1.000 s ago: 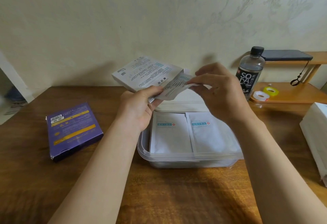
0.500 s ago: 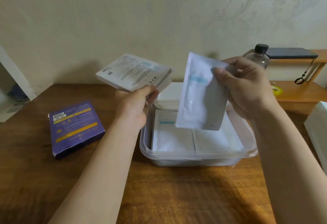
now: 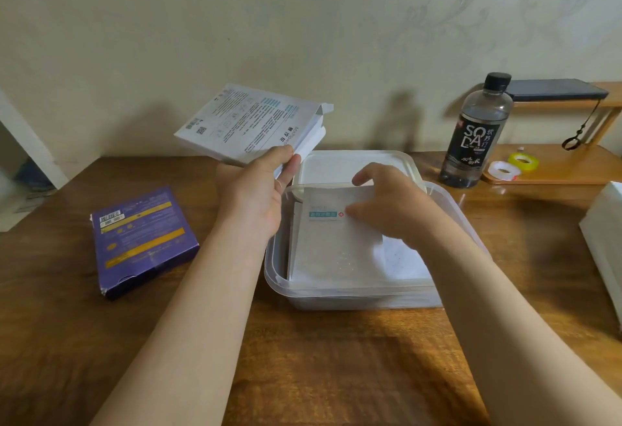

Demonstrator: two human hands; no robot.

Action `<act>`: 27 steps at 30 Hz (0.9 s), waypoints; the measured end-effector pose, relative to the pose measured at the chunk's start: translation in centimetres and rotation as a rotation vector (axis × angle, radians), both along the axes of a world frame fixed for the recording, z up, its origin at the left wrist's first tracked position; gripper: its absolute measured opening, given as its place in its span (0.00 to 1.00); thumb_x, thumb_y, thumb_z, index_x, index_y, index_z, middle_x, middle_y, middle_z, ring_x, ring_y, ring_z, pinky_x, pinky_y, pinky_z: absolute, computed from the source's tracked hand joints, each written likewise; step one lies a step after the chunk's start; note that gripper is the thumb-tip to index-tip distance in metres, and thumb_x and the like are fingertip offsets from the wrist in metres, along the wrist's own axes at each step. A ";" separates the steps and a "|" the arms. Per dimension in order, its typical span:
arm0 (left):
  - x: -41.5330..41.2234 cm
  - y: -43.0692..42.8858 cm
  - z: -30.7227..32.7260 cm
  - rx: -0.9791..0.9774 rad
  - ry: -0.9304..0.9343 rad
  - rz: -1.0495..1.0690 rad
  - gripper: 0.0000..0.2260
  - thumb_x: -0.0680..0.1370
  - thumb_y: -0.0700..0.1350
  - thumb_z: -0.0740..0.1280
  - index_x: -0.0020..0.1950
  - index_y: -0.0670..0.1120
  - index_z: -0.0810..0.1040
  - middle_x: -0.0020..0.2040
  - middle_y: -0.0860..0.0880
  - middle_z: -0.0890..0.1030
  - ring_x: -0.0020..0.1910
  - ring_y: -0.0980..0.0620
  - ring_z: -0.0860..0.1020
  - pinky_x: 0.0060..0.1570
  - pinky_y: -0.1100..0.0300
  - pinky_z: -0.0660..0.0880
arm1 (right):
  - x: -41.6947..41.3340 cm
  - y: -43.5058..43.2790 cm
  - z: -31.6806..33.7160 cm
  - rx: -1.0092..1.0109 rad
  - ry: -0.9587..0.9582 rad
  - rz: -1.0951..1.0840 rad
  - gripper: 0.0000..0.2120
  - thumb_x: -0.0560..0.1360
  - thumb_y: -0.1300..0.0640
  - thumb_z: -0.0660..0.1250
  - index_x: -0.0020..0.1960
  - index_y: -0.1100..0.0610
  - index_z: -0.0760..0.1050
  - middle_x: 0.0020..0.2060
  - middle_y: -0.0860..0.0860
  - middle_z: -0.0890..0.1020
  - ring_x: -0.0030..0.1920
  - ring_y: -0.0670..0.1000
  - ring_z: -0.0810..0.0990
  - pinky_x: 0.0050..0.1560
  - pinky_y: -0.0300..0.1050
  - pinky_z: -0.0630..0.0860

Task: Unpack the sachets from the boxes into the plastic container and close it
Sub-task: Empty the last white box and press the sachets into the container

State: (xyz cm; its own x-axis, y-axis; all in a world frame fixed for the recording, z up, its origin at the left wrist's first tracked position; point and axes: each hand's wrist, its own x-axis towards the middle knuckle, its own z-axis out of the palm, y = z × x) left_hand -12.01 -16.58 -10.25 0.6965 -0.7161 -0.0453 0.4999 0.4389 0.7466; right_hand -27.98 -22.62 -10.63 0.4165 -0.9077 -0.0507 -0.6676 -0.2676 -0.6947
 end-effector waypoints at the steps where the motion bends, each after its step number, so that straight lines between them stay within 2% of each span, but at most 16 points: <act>1: 0.0 0.0 0.0 0.000 0.002 -0.002 0.23 0.73 0.26 0.71 0.65 0.41 0.74 0.59 0.44 0.81 0.55 0.47 0.83 0.42 0.60 0.82 | -0.2 0.0 0.2 -0.065 0.129 0.050 0.23 0.75 0.55 0.71 0.68 0.52 0.70 0.58 0.50 0.77 0.50 0.51 0.76 0.45 0.44 0.77; 3: 0.0 0.1 0.0 0.005 -0.001 -0.012 0.22 0.73 0.26 0.71 0.63 0.42 0.74 0.60 0.44 0.81 0.56 0.46 0.82 0.42 0.60 0.82 | -0.7 0.1 0.6 -0.231 0.295 0.110 0.27 0.75 0.52 0.72 0.71 0.50 0.69 0.61 0.51 0.76 0.55 0.52 0.75 0.50 0.45 0.74; 5: -0.1 0.1 0.0 -0.001 -0.006 -0.027 0.20 0.73 0.26 0.71 0.60 0.43 0.74 0.59 0.45 0.81 0.57 0.46 0.81 0.42 0.60 0.82 | -1.3 0.3 1.3 -0.311 0.344 0.165 0.27 0.74 0.49 0.74 0.71 0.48 0.70 0.62 0.49 0.75 0.61 0.52 0.74 0.50 0.43 0.70; 9: -0.3 0.2 0.0 -0.010 -0.025 -0.046 0.18 0.73 0.25 0.71 0.55 0.45 0.75 0.56 0.45 0.81 0.57 0.46 0.82 0.41 0.60 0.82 | -1.8 0.7 1.9 -0.198 0.375 0.369 0.31 0.71 0.42 0.75 0.71 0.43 0.70 0.68 0.44 0.73 0.66 0.49 0.72 0.55 0.42 0.67; 12: -0.3 0.2 0.0 -0.010 -0.033 -0.065 0.18 0.73 0.25 0.71 0.55 0.45 0.76 0.57 0.45 0.82 0.57 0.46 0.82 0.41 0.60 0.82 | -1.1 0.9 1.2 -0.089 0.398 0.498 0.41 0.68 0.37 0.76 0.76 0.38 0.62 0.74 0.39 0.67 0.73 0.47 0.66 0.70 0.48 0.64; 14: -0.3 0.2 0.0 -0.007 -0.036 -0.071 0.18 0.73 0.25 0.71 0.55 0.46 0.76 0.58 0.45 0.81 0.57 0.46 0.82 0.41 0.60 0.82 | -0.6 0.8 0.5 -0.084 0.431 0.538 0.44 0.67 0.34 0.75 0.77 0.36 0.58 0.76 0.39 0.64 0.75 0.47 0.63 0.74 0.50 0.60; 23: -0.7 0.2 0.0 -0.009 -0.065 -0.102 0.19 0.74 0.25 0.70 0.55 0.47 0.76 0.56 0.47 0.82 0.55 0.48 0.82 0.41 0.60 0.82 | -0.2 0.6 -0.5 -0.105 0.521 0.561 0.43 0.69 0.31 0.70 0.79 0.36 0.54 0.79 0.41 0.59 0.77 0.50 0.59 0.75 0.51 0.56; 27: -1.0 0.2 0.0 0.002 -0.078 -0.116 0.19 0.74 0.25 0.70 0.55 0.48 0.76 0.55 0.48 0.82 0.56 0.48 0.82 0.41 0.60 0.82 | 0.1 0.5 -1.0 -0.106 0.522 0.579 0.44 0.70 0.31 0.69 0.79 0.37 0.52 0.77 0.41 0.62 0.76 0.51 0.62 0.75 0.53 0.59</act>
State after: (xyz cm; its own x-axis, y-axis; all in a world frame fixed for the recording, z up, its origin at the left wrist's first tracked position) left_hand -12.97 -16.42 -10.25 0.6102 -0.7922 0.0040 0.4879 0.3798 0.7859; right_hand -27.91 -22.08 -11.59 0.7709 -0.5641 -0.2958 -0.6346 -0.7201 -0.2807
